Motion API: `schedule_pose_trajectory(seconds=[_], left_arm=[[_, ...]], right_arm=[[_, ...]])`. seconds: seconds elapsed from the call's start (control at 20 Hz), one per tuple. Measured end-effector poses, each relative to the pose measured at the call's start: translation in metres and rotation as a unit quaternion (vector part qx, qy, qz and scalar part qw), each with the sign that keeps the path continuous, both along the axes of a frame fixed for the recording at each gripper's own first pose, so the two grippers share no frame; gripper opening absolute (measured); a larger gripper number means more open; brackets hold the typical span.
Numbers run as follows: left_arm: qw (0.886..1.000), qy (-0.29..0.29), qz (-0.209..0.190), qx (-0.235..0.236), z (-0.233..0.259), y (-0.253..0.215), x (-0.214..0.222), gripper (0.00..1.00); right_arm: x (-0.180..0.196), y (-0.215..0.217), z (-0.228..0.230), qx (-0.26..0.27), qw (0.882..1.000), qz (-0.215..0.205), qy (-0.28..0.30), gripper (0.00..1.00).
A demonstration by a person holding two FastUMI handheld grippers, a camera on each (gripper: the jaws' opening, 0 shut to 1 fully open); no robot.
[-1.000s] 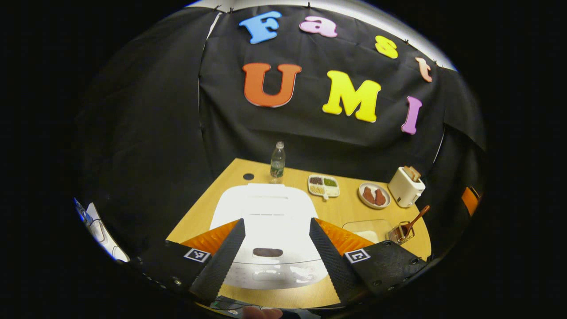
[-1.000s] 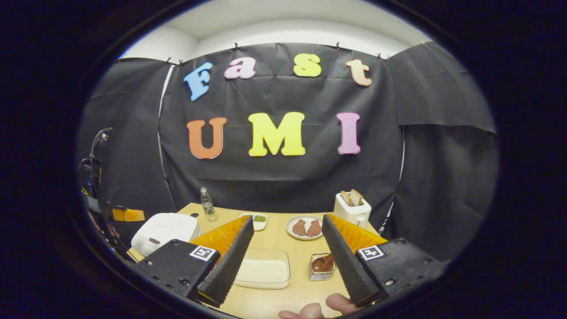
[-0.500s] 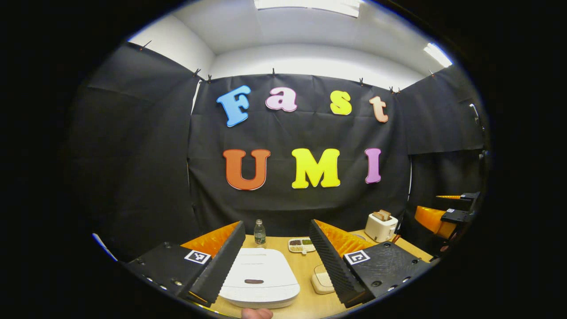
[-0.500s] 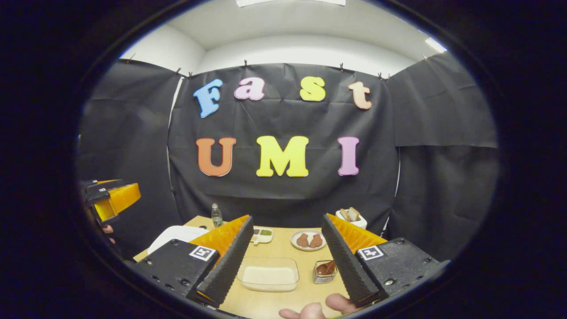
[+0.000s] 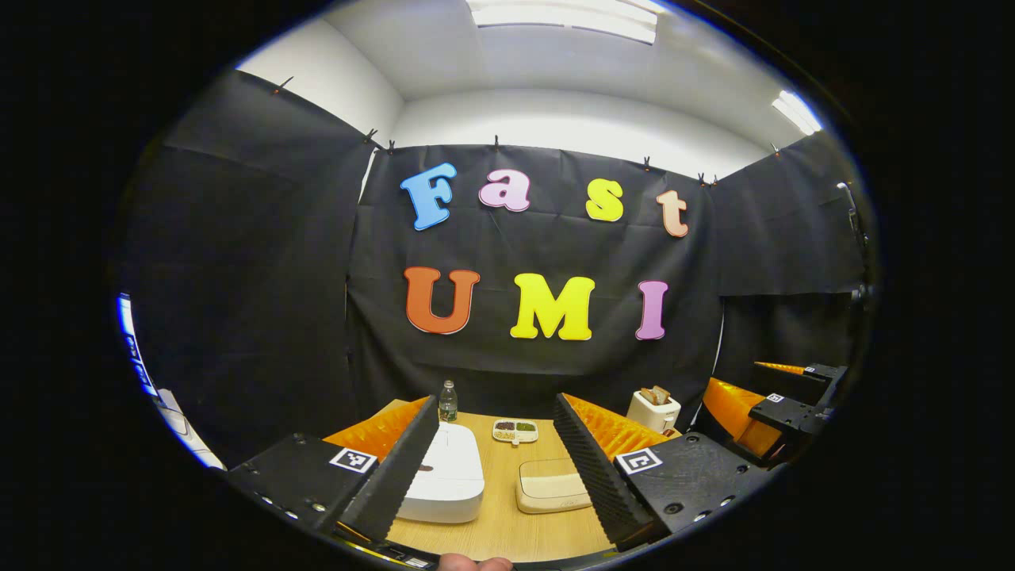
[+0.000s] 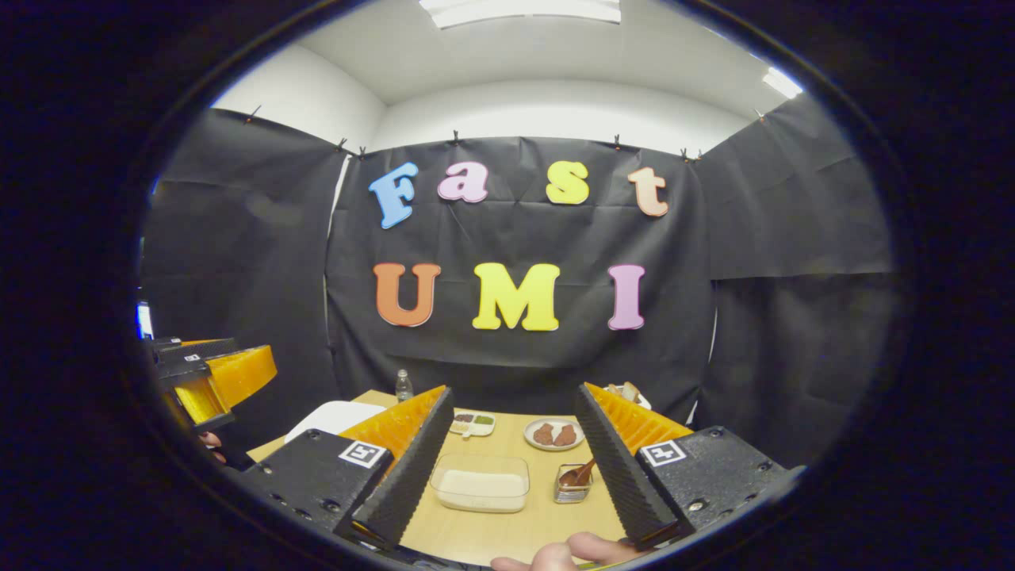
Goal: Close the left gripper, press the button to open the rice cooker; take a wooden spoon from the chopstick holder with the right hand, scoop a spoonful of rice and pour it into the rice cooker, then put the wooden spoon back into the chopstick holder.
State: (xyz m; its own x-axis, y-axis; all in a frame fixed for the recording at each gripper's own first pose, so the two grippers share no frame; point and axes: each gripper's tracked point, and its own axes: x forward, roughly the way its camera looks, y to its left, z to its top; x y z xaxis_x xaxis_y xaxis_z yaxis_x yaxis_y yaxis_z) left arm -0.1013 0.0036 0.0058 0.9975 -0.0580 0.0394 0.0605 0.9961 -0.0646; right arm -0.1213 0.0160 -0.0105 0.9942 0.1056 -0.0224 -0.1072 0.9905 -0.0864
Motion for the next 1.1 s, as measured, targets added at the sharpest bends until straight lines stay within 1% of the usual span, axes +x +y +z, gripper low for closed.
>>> schedule_pose_trajectory(seconds=[0.05, 0.1, 0.15, 0.3, 0.35, 0.4, 0.45, 0.5, 0.7, 0.75, 0.8, 0.9, 0.95, 1.0, 1.1], left_arm=[[1.0, 0.002, 0.002, -0.002, -0.002, 0.0, -0.004, 0.94], [1.0, 0.003, -0.001, -0.009, -0.002, -0.004, -0.01, 0.94], [1.0, 0.002, -0.008, -0.013, 0.001, -0.009, -0.016, 0.94], [1.0, 0.002, -0.016, -0.002, 0.003, -0.011, -0.023, 0.94], [1.0, 0.004, -0.021, -0.005, 0.001, -0.014, -0.024, 0.94], [1.0, 0.006, -0.029, -0.006, -0.001, -0.018, -0.024, 0.94], [0.999, 0.007, -0.035, -0.001, -0.003, -0.018, -0.023, 0.94], [0.999, 0.008, -0.034, 0.006, -0.003, -0.014, -0.021, 0.94], [0.999, 0.009, -0.042, 0.007, -0.006, -0.015, -0.017, 0.94], [0.999, 0.007, -0.041, 0.008, -0.005, -0.013, -0.016, 0.94], [0.999, 0.006, -0.041, 0.007, -0.005, -0.012, -0.015, 0.94], [0.999, 0.014, -0.049, 0.008, -0.009, -0.014, -0.012, 0.94], [0.999, 0.016, -0.051, 0.005, -0.008, -0.015, -0.01, 0.94], [0.999, 0.015, -0.051, 0.003, -0.007, -0.013, -0.008, 0.95], [0.999, 0.011, -0.051, 0.005, -0.007, -0.015, -0.009, 0.94]], right_arm=[[-0.005, 0.0, -0.001, 0.005, 1.0, 0.003, 0.002, 0.96], [-0.009, -0.002, -0.003, 0.011, 1.0, 0.003, 0.007, 0.96], [-0.013, -0.003, -0.006, 0.017, 1.0, 0.002, 0.012, 1.0], [-0.02, -0.01, -0.002, 0.029, 0.999, -0.016, 0.012, 1.0], [-0.021, -0.009, -0.001, 0.034, 0.999, -0.018, 0.01, 1.0], [-0.021, -0.007, -0.001, 0.037, 0.999, -0.019, 0.008, 0.96], [-0.02, -0.006, -0.002, 0.038, 0.999, -0.021, 0.007, 0.96], [-0.018, -0.006, -0.005, 0.038, 0.999, -0.024, 0.009, 1.0], [-0.017, 0.002, -0.012, 0.046, 0.998, -0.022, 0.027, 1.0], [-0.016, 0.002, -0.011, 0.046, 0.998, -0.023, 0.026, 0.96], [-0.017, 0.002, -0.011, 0.047, 0.998, -0.025, 0.026, 1.0], [-0.019, 0.005, -0.013, 0.046, 0.998, -0.021, 0.028, 1.0], [-0.019, 0.006, -0.013, 0.045, 0.998, -0.021, 0.029, 0.96], [-0.019, 0.004, -0.014, 0.044, 0.998, -0.022, 0.029, 1.0], [-0.018, 0.0, -0.011, 0.046, 0.998, -0.026, 0.027, 1.0]])
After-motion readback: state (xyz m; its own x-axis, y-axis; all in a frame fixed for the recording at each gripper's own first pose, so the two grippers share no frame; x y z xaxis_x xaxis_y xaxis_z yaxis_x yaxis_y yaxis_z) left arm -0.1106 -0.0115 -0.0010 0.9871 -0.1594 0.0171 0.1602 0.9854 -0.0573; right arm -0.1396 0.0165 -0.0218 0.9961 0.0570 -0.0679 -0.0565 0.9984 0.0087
